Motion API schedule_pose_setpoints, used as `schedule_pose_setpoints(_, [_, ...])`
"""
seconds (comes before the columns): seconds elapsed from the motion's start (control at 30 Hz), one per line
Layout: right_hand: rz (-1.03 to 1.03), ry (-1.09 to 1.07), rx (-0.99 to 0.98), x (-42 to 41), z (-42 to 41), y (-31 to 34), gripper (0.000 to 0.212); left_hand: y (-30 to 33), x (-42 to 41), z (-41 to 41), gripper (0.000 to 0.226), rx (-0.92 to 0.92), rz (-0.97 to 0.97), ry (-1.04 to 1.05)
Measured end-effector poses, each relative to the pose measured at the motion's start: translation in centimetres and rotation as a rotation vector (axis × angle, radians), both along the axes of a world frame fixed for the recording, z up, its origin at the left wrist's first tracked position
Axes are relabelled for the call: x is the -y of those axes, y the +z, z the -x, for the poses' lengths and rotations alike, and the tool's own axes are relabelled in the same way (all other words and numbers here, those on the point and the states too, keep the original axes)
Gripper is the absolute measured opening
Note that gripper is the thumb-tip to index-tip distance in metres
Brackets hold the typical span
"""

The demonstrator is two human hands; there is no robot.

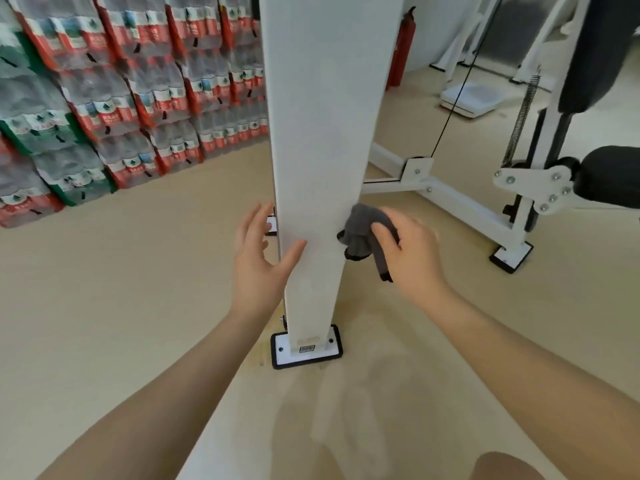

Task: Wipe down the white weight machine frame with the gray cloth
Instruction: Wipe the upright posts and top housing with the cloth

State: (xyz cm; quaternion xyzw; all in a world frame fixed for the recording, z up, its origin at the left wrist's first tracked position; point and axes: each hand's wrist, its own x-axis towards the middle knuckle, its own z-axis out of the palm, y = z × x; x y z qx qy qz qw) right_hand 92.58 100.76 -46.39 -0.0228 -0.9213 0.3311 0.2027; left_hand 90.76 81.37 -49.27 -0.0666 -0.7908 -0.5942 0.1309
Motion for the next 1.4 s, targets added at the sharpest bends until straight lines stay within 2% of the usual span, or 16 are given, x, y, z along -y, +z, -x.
schedule_pose_setpoints(0.1, [0.747,-0.153,0.137,0.7,0.0,1.8,0.016,1.1,-1.5,0.3,0.051,-0.017,-0.037,0.067])
schedule_pose_setpoints(0.13, [0.904,-0.208,0.184,0.6,-0.1,2.2,0.016,1.5,-1.9,0.3,0.047,0.008,-0.058,0.110])
schedule_pose_setpoints(0.17, [0.974,-0.238,0.216,0.4,0.0,2.5,0.016,1.8,-2.3,0.2,0.043,0.039,-0.067,0.140])
schedule_pose_setpoints(0.5, [0.991,-0.035,0.204,-1.3,5.6,1.4,0.014,0.6,-3.7,0.1,0.045,0.073,-0.101,0.239])
schedule_pose_setpoints(0.63, [1.007,0.134,0.269,-2.1,8.8,0.6,0.010,0.0,-4.9,-0.1,0.048,0.037,-0.182,0.298])
schedule_pose_setpoints(0.73, [0.959,0.295,0.324,-3.1,11.0,0.0,0.009,0.0,-6.1,-0.4,0.050,0.005,-0.189,0.424])
schedule_pose_setpoints(0.8, [0.900,0.378,0.372,-3.4,12.1,-0.4,0.011,0.0,-7.3,-0.7,0.052,0.024,-0.129,0.559])
schedule_pose_setpoints(0.87, [0.890,0.438,0.412,-3.5,12.8,-0.4,0.011,0.6,-8.9,-1.2,0.066,0.006,0.008,0.712])
schedule_pose_setpoints(1.0, [0.876,0.552,0.428,-3.3,13.9,1.1,0.021,3.0,-13.0,-1.3,0.090,-0.194,0.384,0.734])
schedule_pose_setpoints(1.07, [0.905,0.695,0.457,-3.1,13.8,2.2,0.023,4.2,-14.5,-0.7,0.092,-0.178,0.407,0.760])
schedule_pose_setpoints(1.17, [0.996,1.130,0.576,-3.1,12.5,2.8,0.029,5.0,-15.4,-0.3,0.080,-0.135,0.355,0.848])
schedule_pose_setpoints(1.23, [0.962,1.312,0.631,-3.4,11.7,1.9,0.034,5.1,-15.5,-0.4,0.072,-0.139,0.384,0.903])
schedule_pose_setpoints(1.3, [0.899,1.366,0.650,-4.1,11.4,0.5,0.042,5.2,-15.8,-0.5,0.068,-0.136,0.424,0.945])
schedule_pose_setpoints(1.4, [0.832,1.368,0.646,-4.9,11.0,-1.0,0.048,5.7,-16.3,-0.6,0.068,-0.088,0.375,0.950])
